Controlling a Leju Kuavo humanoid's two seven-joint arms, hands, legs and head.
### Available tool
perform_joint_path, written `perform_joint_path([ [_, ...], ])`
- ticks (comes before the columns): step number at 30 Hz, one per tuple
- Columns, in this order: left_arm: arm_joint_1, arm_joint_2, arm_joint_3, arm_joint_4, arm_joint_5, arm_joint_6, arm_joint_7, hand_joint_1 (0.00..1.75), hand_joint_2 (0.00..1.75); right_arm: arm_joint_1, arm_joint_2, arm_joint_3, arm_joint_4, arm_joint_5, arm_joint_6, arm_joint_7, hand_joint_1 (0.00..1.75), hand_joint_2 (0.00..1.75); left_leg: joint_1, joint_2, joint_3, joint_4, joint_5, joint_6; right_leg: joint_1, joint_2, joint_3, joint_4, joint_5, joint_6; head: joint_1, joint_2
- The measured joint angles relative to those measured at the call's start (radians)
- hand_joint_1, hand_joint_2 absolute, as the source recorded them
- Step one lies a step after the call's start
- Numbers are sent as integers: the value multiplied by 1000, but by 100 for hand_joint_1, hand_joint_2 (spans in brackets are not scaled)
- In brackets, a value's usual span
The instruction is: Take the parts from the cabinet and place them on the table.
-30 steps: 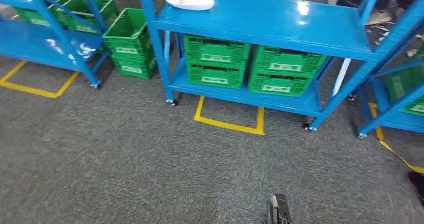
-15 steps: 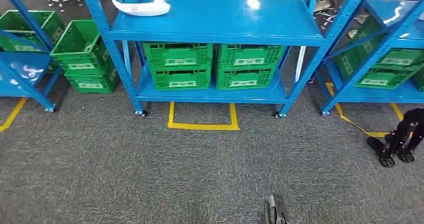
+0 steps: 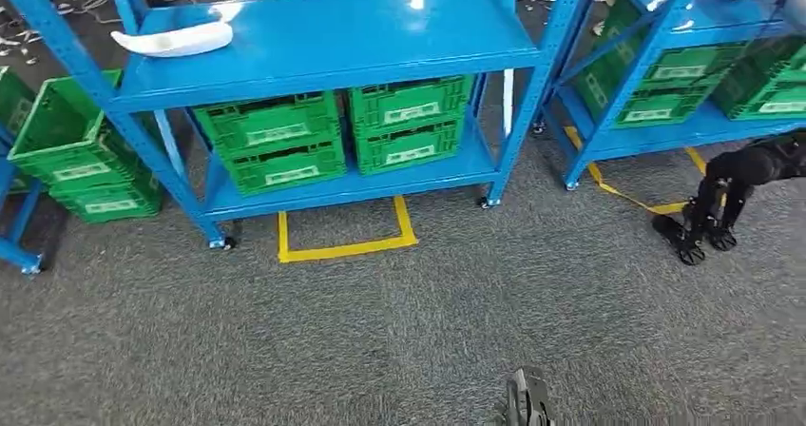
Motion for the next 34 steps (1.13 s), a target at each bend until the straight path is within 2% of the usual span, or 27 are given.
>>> perform_joint_path([
  [1, 1, 0, 0, 0, 0, 0, 0, 0, 0, 2, 0, 0, 0, 3, 0, 0, 0, 0, 0, 4, -39, 50, -3, -1, 1, 10, 3, 2, -4, -1, -5, 0],
  [2, 2, 1, 0, 0, 0, 0, 0, 0, 0, 5, 0, 0, 0, 3, 0, 1, 0, 0, 0, 11, -54, 49, 22, -2, 1, 17, 8, 4, -9, -1, -8, 0],
  [3, 2, 2, 0, 0, 0, 0, 0, 0, 0, 8, 0, 1, 0, 3, 1, 2, 0, 0, 0, 14, -47, 4, 72, -3, 0, 23, 15, 6, -15, 2, -11, 0],
  [5, 1, 3, 0, 0, 0, 2, 9, 0, 0, 8, 2, 4, 0, 3, 5, 3, 0, 0, 3, 13, 9, -154, 186, -3, -3, 32, 29, 17, -32, 12, -16, 0],
  [7, 0, 3, 0, 0, 0, 3, 26, 0, 0, 5, 2, 6, 0, 2, 10, 5, 0, 0, 4, 1, 33, -211, 175, 6, 3, 37, 24, 35, -48, 26, -30, 0],
  [8, 0, 2, 0, 0, 0, 3, 33, 0, 0, 6, 2, 6, 0, 2, 11, 5, 0, 0, 2, 1, 30, -203, 174, 16, 2, 38, 23, 30, -45, 30, -25, 0],
  [10, 4, 2, 0, 0, 0, 3, 39, 0, 0, 7, 3, 7, 0, 3, 12, 5, 0, 0, -1, 2, 30, -205, 173, 25, 0, 40, 26, 26, -45, 36, -19, 0],
  [11, 3, 1, 0, 0, 0, 3, 39, 0, 0, 7, 3, 9, 0, 3, 12, 5, 0, 0, 8, 5, 34, -211, 175, 32, 0, 41, 24, 28, -54, 41, -18, 0],
  [12, 1, 3, 0, 0, 0, 3, 39, 0, 0, 6, 5, 11, 0, 3, 12, 6, 0, 0, 8, 8, 38, -213, 175, 37, 0, 28, 18, 49, -68, 48, -12, 0],
  [13, 1, 2, 0, 0, 0, 3, 39, 0, 0, 3, 5, 15, 0, 3, 13, 6, 0, 0, 8, 13, 39, -213, 172, 42, -3, 19, -9, 106, -100, 55, -1, 0],
  [15, 2, 2, 0, 0, 2, 3, 44, 0, 0, 2, 5, 17, 0, 3, 15, 6, 0, 0, 6, 22, 39, -213, 169, 47, -8, 11, -95, 271, -171, 64, 11, 0],
  [16, 2, 2, 0, 0, 3, 3, 48, 0, 0, 4, 6, 18, 0, 3, 17, 6, 0, 0, 6, 26, 39, -213, 168, 47, -10, 10, -127, 327, -183, 66, 15, 0],
  [17, 2, 2, 0, 0, 5, 3, 50, 0, 0, 7, 6, 19, 0, 3, 17, 6, 0, 0, 5, 29, 41, -213, 166, 46, -11, 10, -140, 339, -170, 65, 19, 0],
  [18, 2, 2, 0, 0, 6, 3, 51, 0, 0, 8, 7, 21, 0, 4, 18, 6, 0, 0, 5, 31, 44, -213, 164, 45, -11, 10, -129, 306, -136, 62, 22, 0],
  [20, 1, 0, 0, 0, 8, 3, 51, 0, 0, 7, 7, 21, 0, 4, 18, 6, 0, 0, 5, 33, 56, -213, 157, 40, -10, 10, -53, 137, -31, 51, 32, 0],
  [21, 0, -2, 0, 0, 8, 3, 51, 0, 0, 7, 7, 22, 0, 4, 18, 6, 0, 0, 6, 33, 59, -215, 155, 37, -8, 10, -19, 57, -8, 43, 35, 0],
  [22, -3, -3, 0, 0, 8, 3, 51, 0, 0, 6, 6, 22, 0, 4, 18, 7, 0, 0, 1, 33, 57, -214, 153, 31, -1, 9, -5, 45, -22, 37, 31, 0],
  [25, -1, -3, 0, 0, 9, 3, 52, 0, 0, 9, 6, 22, 1, 4, 17, 7, 0, 0, 7, 34, 59, -223, 157, 14, 5, 8, -5, 34, -28, 29, 34, 0],
  [26, -2, -3, 0, 0, 9, 3, 52, 0, 0, 9, 6, 23, 1, 4, 18, 7, 0, 0, 4, 35, 67, -230, 157, 5, 2, 8, 3, 17, -22, 20, 35, 0],
  [27, -2, -2, 0, 0, 9, 3, 52, 0, 0, 9, 7, 23, 0, 4, 18, 7, 0, 0, 6, 29, 67, -219, 144, 3, -5, 3, 17, 1, -14, 17, 35, 0],
  [28, -2, -2, 0, 0, 9, 3, 52, 0, 0, 7, 7, 23, 0, 4, 18, 7, 0, 0, 0, 29, 66, -219, 150, 17, -2, 8, 21, -2, -15, 37, 24, 0],
  [29, -2, -2, 0, 0, 10, 3, 53, 0, 0, 6, 7, 23, 0, 4, 18, 7, 0, 0, -2, 29, 75, -245, 174, 62, -1, 8, 24, 2, -18, 43, 8, 0],
  [30, -3, -2, 0, 0, 10, 3, 56, 0, 0, 6, 7, 23, 0, 4, 18, 7, 0, 0, -1, 28, 86, -248, 141, 75, 1, 8, 25, 1, -20, 40, 3, 0],
  [31, -2, -2, 0, 0, 13, 3, 59, 0, 0, 7, 7, 23, 0, 4, 18, 7, 0, 0, -1, 27, 85, -248, 166, 62, 2, 8, 29, 2, -23, 38, 4, 0],
  [32, -2, -2, 0, 0, 13, 3, 60, 0, 0, 6, 7, 24, 0, 4, 18, 7, 0, 0, 0, 26, 91, -255, 159, 48, 1, 7, 30, 2, -24, 37, -1, 0],
  [33, -2, -2, 0, 0, 13, 3, 61, 0, 0, 6, 7, 24, 0, 4, 19, 7, 0, 0, 0, 26, 91, -257, 162, 38, 1, 7, 30, 4, -26, 34, -5, 0],
  [34, -2, -2, 0, 0, 15, 3, 61, 0, 0, 6, 7, 24, 0, 4, 19, 7, 0, 0, 0, 25, 92, -259, 162, 35, 1, 7, 30, 4, -26, 33, -8, 0],
])
